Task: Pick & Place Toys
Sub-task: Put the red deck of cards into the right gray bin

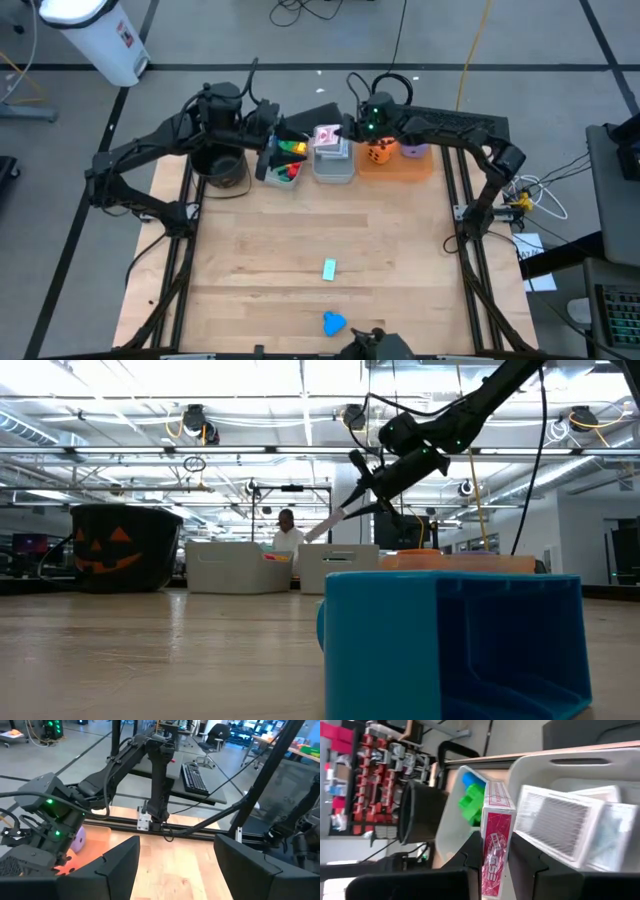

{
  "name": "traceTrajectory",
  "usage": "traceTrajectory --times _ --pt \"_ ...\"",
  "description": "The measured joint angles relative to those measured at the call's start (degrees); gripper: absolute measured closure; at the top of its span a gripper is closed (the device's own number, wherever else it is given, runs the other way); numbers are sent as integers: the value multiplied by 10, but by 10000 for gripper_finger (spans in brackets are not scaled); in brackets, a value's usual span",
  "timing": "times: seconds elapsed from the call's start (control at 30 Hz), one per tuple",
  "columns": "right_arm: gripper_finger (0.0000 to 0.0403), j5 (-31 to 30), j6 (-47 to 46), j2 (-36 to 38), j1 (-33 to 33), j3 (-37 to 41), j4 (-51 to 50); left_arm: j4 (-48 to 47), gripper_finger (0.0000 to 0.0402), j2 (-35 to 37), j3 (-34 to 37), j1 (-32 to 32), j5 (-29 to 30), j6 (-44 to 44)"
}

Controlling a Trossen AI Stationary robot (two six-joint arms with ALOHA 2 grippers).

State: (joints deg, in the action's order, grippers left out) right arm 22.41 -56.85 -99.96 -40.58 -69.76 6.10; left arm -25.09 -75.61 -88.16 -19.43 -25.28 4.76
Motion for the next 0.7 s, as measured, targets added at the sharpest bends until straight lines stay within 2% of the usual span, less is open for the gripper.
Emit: traceTrajectory --times 0.13,0.7 --pt "361 0 7 -1 -9 0 -20 0 151 0 0 -6 1 -4" --pt "361 3 -20 -50 -6 0 14 -1 157 0 0 -8 1 -9"
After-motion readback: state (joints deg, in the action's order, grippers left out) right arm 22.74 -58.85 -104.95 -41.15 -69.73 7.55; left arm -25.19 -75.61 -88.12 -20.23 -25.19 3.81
